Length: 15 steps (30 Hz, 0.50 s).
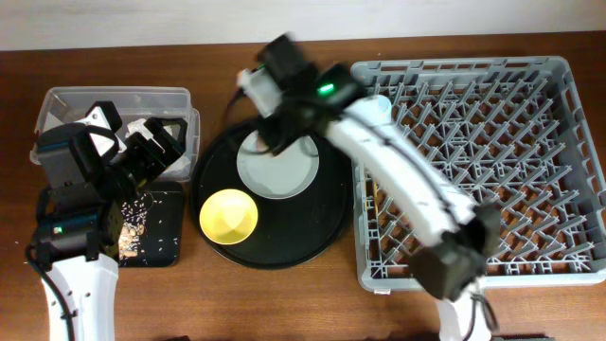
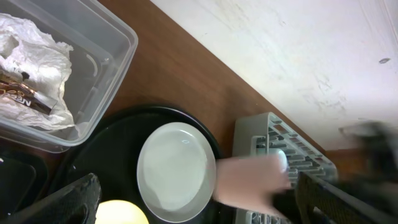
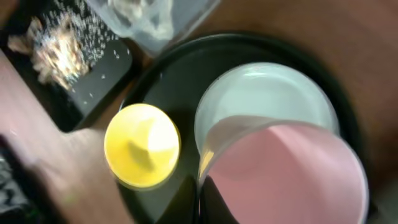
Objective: Sort waste into correct bins and load items into the dishwasher rack
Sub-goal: 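Carry the pink cup into the rack beside the blue cup and release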
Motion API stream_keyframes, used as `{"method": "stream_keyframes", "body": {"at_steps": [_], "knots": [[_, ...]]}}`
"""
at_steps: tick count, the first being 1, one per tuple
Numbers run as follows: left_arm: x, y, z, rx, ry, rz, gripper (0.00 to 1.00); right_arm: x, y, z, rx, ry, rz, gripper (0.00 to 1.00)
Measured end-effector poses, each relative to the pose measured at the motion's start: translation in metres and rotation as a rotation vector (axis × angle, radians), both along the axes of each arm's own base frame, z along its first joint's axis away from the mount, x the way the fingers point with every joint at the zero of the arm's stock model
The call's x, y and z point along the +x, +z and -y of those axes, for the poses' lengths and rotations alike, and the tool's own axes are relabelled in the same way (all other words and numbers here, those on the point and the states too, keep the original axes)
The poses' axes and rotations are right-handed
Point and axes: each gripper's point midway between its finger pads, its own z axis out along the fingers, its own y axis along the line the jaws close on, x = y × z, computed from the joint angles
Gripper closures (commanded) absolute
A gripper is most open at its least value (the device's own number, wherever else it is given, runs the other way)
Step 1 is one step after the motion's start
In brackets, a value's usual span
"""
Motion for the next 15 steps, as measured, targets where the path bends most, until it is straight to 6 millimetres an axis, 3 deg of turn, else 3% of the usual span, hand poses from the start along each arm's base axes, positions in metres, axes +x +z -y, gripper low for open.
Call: {"method": "stream_keyframes", "body": {"at_steps": [2, 3, 5, 8, 15], "knots": [[0.0, 0.0, 0.0, -0.001, 0.0, -0.001, 0.01, -0.004, 0.027, 0.046, 0.012, -0.076, -0.042, 0.96], [0.0, 0.0, 0.0, 0.0, 0.0, 0.0, 0.01, -0.004, 0.03, 0.059, 0.013, -0.104, -0.06, 0.96], [0.0, 0.0, 0.0, 0.0, 0.0, 0.0, 0.01, -0.004, 0.028, 0.098, -0.001, -0.178, -0.145, 0.96], [0.0, 0.0, 0.0, -0.001, 0.0, 0.0, 0.01, 0.004, 0.014, 0.136, 0.045, -0.223, -0.238, 0.96], [0.0, 0.0, 0.0, 0.0, 0.0, 0.0, 0.01, -0.005, -0.015, 0.157, 0.415, -0.075, -0.4, 0.96]]}}
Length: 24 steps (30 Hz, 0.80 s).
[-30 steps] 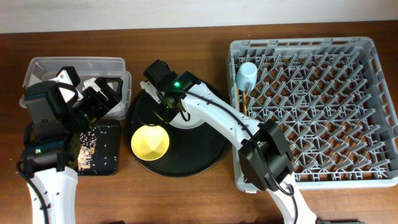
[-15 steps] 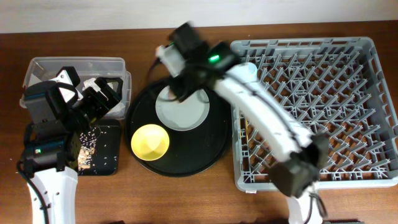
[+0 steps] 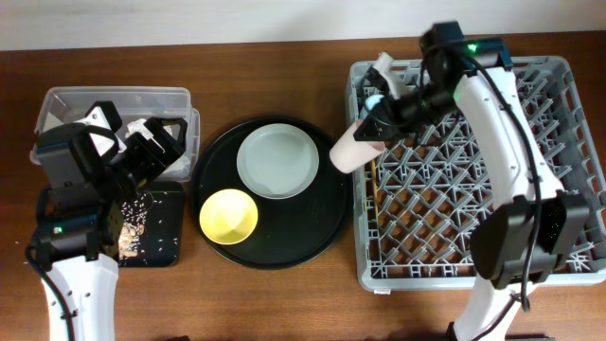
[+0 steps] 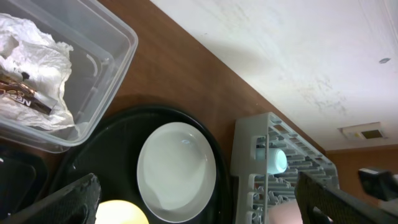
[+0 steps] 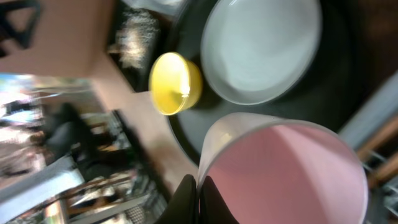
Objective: Sort waste into correct bins and load items into the dishwasher rack
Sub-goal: 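Carry the pink cup into the rack beside the blue cup and release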
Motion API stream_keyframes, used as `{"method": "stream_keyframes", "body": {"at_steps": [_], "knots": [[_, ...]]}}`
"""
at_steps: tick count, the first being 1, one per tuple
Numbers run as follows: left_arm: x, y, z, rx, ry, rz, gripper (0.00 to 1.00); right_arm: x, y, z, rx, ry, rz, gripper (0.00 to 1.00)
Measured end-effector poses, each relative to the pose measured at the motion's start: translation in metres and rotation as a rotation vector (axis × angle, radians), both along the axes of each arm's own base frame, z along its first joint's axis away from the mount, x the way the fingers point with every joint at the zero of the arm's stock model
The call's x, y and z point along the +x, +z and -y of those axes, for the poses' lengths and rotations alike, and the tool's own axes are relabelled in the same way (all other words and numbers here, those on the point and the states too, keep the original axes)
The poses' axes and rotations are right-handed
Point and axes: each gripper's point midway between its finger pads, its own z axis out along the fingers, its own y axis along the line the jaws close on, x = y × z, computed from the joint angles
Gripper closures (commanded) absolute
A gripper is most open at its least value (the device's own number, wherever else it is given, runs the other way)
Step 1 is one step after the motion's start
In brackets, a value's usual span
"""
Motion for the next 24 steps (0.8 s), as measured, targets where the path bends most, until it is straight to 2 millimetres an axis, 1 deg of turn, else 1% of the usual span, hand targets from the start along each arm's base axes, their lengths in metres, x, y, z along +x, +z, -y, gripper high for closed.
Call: {"method": "stream_keyframes", "body": {"at_steps": [2, 4, 6, 8, 11, 13, 19, 22, 24], "knots": [[0.0, 0.0, 0.0, 0.0, 0.0, 0.0, 0.01, 0.0, -0.016, 0.009, 0.124, -0.003, 0.004, 0.96], [0.0, 0.0, 0.0, 0.0, 0.0, 0.0, 0.01, 0.007, -0.03, 0.016, 0.186, -0.018, 0.046, 0.96], [0.0, 0.0, 0.0, 0.0, 0.0, 0.0, 0.01, 0.009, -0.045, 0.023, 0.23, -0.035, 0.073, 0.96], [0.0, 0.0, 0.0, 0.0, 0.0, 0.0, 0.01, 0.012, -0.052, 0.027, 0.29, -0.05, 0.108, 0.95], [0.0, 0.0, 0.0, 0.0, 0.0, 0.0, 0.01, 0.013, -0.057, 0.029, 0.352, -0.058, 0.145, 0.96], [0.0, 0.0, 0.0, 0.0, 0.0, 0.0, 0.01, 0.012, -0.06, 0.033, 0.355, -0.072, 0.141, 0.95], [0.0, 0.0, 0.0, 0.0, 0.0, 0.0, 0.01, 0.014, -0.078, 0.065, 0.259, -0.14, 0.107, 0.95], [0.0, 0.0, 0.0, 0.0, 0.0, 0.0, 0.01, 0.006, -0.093, 0.071, 0.171, -0.14, 0.057, 0.94], [0.0, 0.0, 0.0, 0.0, 0.0, 0.0, 0.01, 0.001, -0.101, 0.074, 0.128, -0.137, 0.035, 0.9]]}}
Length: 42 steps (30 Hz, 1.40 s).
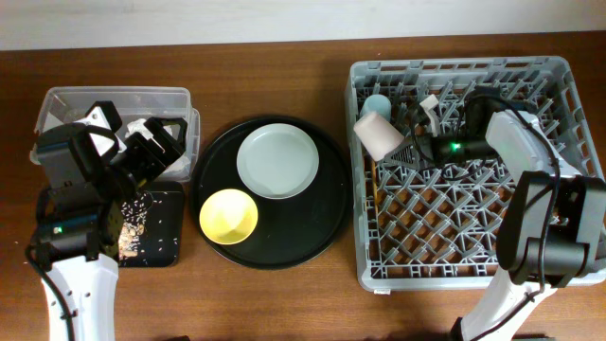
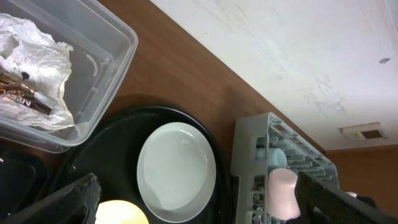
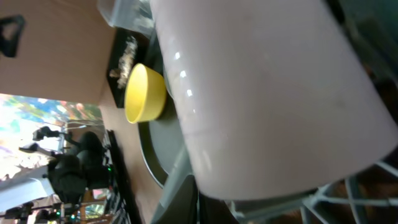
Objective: Sort waste into correct bins and load items into the dishwasher rack
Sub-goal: 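Carry the pink cup into the rack beside the blue cup and release, then reach the right gripper to the yellow bowl and grasp its rim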
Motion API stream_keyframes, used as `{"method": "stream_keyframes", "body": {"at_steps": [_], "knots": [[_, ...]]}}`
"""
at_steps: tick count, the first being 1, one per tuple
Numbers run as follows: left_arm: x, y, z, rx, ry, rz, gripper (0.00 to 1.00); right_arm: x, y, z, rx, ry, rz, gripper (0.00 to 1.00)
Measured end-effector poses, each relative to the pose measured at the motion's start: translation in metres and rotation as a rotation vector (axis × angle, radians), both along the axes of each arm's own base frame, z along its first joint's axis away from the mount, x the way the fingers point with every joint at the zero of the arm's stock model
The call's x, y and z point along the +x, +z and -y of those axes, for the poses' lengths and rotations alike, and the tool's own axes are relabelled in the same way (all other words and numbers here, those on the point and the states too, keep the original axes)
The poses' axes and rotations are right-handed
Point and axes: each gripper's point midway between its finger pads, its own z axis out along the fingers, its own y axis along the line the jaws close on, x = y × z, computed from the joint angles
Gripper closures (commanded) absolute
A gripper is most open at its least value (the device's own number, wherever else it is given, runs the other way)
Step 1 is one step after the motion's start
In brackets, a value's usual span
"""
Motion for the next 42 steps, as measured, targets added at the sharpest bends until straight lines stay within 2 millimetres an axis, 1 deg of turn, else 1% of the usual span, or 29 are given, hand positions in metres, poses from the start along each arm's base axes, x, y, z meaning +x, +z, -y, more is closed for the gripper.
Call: {"method": "stream_keyframes", "body": {"at_steps": [3, 7, 9, 11, 14, 16, 19, 20, 21, 22, 24, 26, 27, 28, 30, 31, 32, 34, 35, 38, 40, 41, 42], "knots": [[0.0, 0.0, 0.0, 0.0, 0.0, 0.0, 0.01, -0.005, -0.006, 0.003, -0.035, 0.004, -0.031, 0.83], [0.0, 0.0, 0.0, 0.0, 0.0, 0.0, 0.01, -0.015, -0.006, 0.007, -0.042, -0.006, -0.103, 0.82], [0.0, 0.0, 0.0, 0.0, 0.0, 0.0, 0.01, -0.018, -0.005, 0.015, -0.048, -0.024, -0.125, 0.81], [0.0, -0.001, 0.0, -0.001, 0.0, -0.003, 0.01, -0.018, 0.002, 0.031, -0.082, -0.064, -0.114, 0.81], [-0.002, -0.002, 0.0, -0.003, 0.0, -0.012, 0.01, -0.019, 0.02, 0.049, -0.151, -0.124, -0.078, 0.81], [-0.002, -0.003, 0.0, -0.003, 0.0, -0.015, 0.01, -0.02, 0.041, 0.059, -0.215, -0.174, -0.032, 0.8], [-0.003, -0.004, 0.001, -0.005, 0.0, -0.024, 0.01, -0.024, 0.076, 0.063, -0.304, -0.238, 0.055, 0.8], [-0.004, -0.005, 0.001, -0.006, 0.0, -0.027, 0.01, -0.028, 0.093, 0.061, -0.341, -0.261, 0.099, 0.8], [-0.004, -0.005, 0.001, -0.006, 0.0, -0.027, 0.01, -0.032, 0.104, 0.057, -0.367, -0.271, 0.133, 0.8], [-0.004, -0.005, 0.001, -0.006, 0.0, -0.027, 0.01, -0.037, 0.119, 0.048, -0.395, -0.274, 0.181, 0.8], [-0.004, -0.005, 0.001, -0.006, 0.0, -0.027, 0.01, -0.045, 0.14, 0.029, -0.426, -0.265, 0.255, 0.8], [-0.004, -0.005, 0.001, -0.006, 0.0, -0.029, 0.01, -0.054, 0.16, -0.001, -0.438, -0.225, 0.348, 0.79], [-0.004, -0.005, 0.001, -0.006, 0.0, -0.029, 0.01, -0.061, 0.168, -0.022, -0.432, -0.187, 0.389, 0.79], [-0.004, -0.005, 0.001, -0.006, 0.0, -0.029, 0.01, -0.065, 0.171, -0.034, -0.431, -0.166, 0.408, 0.78], [-0.004, -0.005, 0.001, -0.006, 0.0, -0.029, 0.01, -0.076, 0.173, -0.07, -0.428, -0.084, 0.447, 0.76], [-0.004, -0.005, 0.001, -0.006, 0.0, -0.029, 0.01, -0.082, 0.17, -0.085, -0.433, -0.046, 0.449, 0.75], [-0.004, -0.005, 0.001, -0.006, 0.0, -0.029, 0.01, -0.095, 0.163, -0.112, -0.426, 0.042, 0.455, 0.75], [-0.004, -0.005, 0.001, -0.006, 0.0, -0.029, 0.01, -0.107, 0.147, -0.141, -0.457, 0.129, 0.448, 0.72], [-0.004, -0.005, 0.001, -0.006, 0.0, -0.029, 0.01, -0.114, 0.135, -0.155, -0.484, 0.181, 0.441, 0.69], [-0.004, -0.005, 0.0, -0.006, 0.001, -0.029, 0.01, -0.13, 0.093, -0.195, -0.554, 0.32, 0.412, 0.68], [-0.004, -0.006, 0.0, -0.006, 0.001, -0.029, 0.01, -0.138, 0.058, -0.224, -0.594, 0.407, 0.404, 0.69], [-0.004, -0.006, 0.0, -0.006, 0.001, -0.029, 0.01, -0.14, 0.046, -0.237, -0.605, 0.436, 0.412, 0.69], [-0.004, -0.005, 0.001, -0.006, 0.001, -0.029, 0.01, -0.142, 0.038, -0.242, -0.614, 0.452, 0.411, 0.69]]}}
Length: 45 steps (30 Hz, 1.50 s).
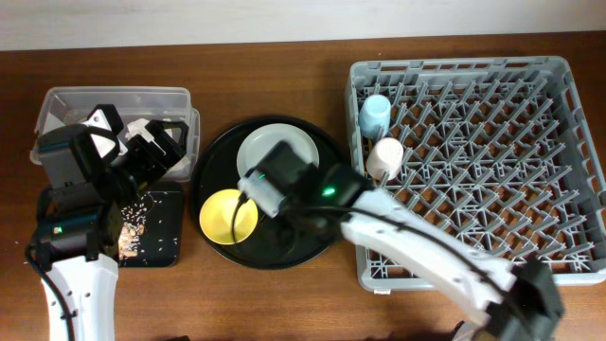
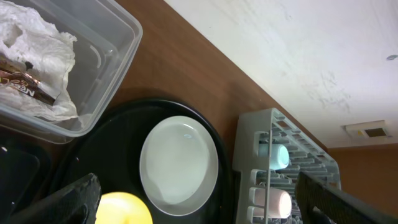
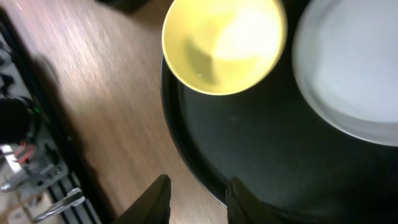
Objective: Sort waste into correct bins and load items into the dishwasher rack
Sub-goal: 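Reach the right gripper to the yellow bowl and grasp its rim, then carry the yellow bowl into the rack below the pink cup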
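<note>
The pink cup [image 1: 385,157] rests among the tines at the left edge of the grey dishwasher rack [image 1: 492,189], just in front of a blue cup [image 1: 376,111]. A yellow bowl [image 1: 227,216] and a pale plate [image 1: 284,150] lie on the round black tray [image 1: 322,237]. My right gripper [image 3: 199,180] hangs open and empty above the tray's rim, beside the yellow bowl [image 3: 224,43]. My left gripper [image 2: 199,211] is wide open with nothing in it, raised above the bins at the left [image 1: 156,152].
At the far left, a clear plastic bin [image 1: 114,99] holds crumpled wrappers. In front of it a black bin [image 1: 156,237] holds food scraps. The right arm [image 1: 407,237] stretches across the tray and the rack's front left corner. Bare wooden table surrounds the tray.
My right gripper was shut on the pink cup in the rack; it has let go, and is now open over the tray by the yellow bowl. The left arm barely shifted.
My right gripper first held the pink cup above the plate on the tray. Then it had the cup at the rack's left edge, then laid among the tines by the blue cup. Now the cup stays there and the gripper is back over the tray, empty.
</note>
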Motion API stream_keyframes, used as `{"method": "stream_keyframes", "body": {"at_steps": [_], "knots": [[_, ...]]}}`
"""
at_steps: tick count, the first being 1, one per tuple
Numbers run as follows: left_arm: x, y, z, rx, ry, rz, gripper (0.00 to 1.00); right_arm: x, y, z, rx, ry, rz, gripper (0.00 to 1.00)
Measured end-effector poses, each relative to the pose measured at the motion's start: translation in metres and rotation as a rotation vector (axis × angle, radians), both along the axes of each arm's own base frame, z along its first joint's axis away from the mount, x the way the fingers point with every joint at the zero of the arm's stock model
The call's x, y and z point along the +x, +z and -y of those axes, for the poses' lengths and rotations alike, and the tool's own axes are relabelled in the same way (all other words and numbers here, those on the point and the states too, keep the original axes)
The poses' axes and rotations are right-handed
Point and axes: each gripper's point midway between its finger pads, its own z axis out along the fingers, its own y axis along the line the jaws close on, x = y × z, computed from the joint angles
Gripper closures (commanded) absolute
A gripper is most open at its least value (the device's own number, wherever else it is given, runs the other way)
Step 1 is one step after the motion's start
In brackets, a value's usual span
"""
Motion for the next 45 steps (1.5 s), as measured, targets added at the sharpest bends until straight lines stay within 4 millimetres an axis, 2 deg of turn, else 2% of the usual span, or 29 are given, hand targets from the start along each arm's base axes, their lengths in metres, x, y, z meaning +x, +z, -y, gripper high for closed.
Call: {"method": "stream_keyframes", "body": {"at_steps": [2, 7, 11, 14, 19, 25, 31, 34, 36, 37, 43, 45], "knots": [[0.0, 0.0, 0.0, 0.0, 0.0, 0.0, 0.01, 0.0, -0.022, -0.02, -0.023, 0.031, 0.028, 0.69], [0.0, 0.0, 0.0, 0.0, 0.0, 0.0, 0.01, -0.004, -0.061, -0.047, -0.091, 0.077, 0.095, 0.69], [0.0, 0.0, 0.0, 0.0, 0.0, 0.0, 0.01, -0.004, -0.06, -0.073, -0.045, 0.099, 0.174, 0.69], [0.0, 0.0, 0.0, 0.0, 0.0, 0.0, 0.01, -0.004, -0.058, -0.082, -0.02, 0.104, 0.201, 0.69], [0.0, 0.0, 0.0, 0.0, 0.0, 0.0, 0.01, 0.0, -0.068, -0.087, -0.025, 0.121, 0.217, 0.69], [0.0, 0.0, 0.0, 0.0, 0.0, 0.0, 0.01, 0.005, -0.092, -0.096, -0.035, 0.147, 0.227, 0.66], [0.0, 0.0, 0.0, 0.0, 0.0, 0.0, 0.01, 0.009, -0.103, -0.102, -0.03, 0.166, 0.243, 0.66], [0.0, 0.0, 0.0, 0.0, 0.0, 0.0, 0.01, 0.007, -0.114, -0.099, -0.059, 0.181, 0.231, 0.82], [0.0, 0.0, 0.0, 0.0, 0.0, 0.0, 0.01, 0.005, -0.119, -0.095, -0.08, 0.181, 0.219, 0.88], [0.0, 0.0, 0.0, 0.0, 0.0, 0.0, 0.01, 0.005, -0.12, -0.093, -0.087, 0.188, 0.218, 0.96], [-0.001, -0.001, 0.0, -0.001, 0.0, -0.005, 0.01, 0.004, -0.117, -0.089, -0.112, 0.183, 0.211, 0.96], [-0.001, -0.001, 0.0, -0.001, 0.0, -0.006, 0.01, -0.001, -0.104, -0.08, -0.141, 0.161, 0.174, 0.96]]}}
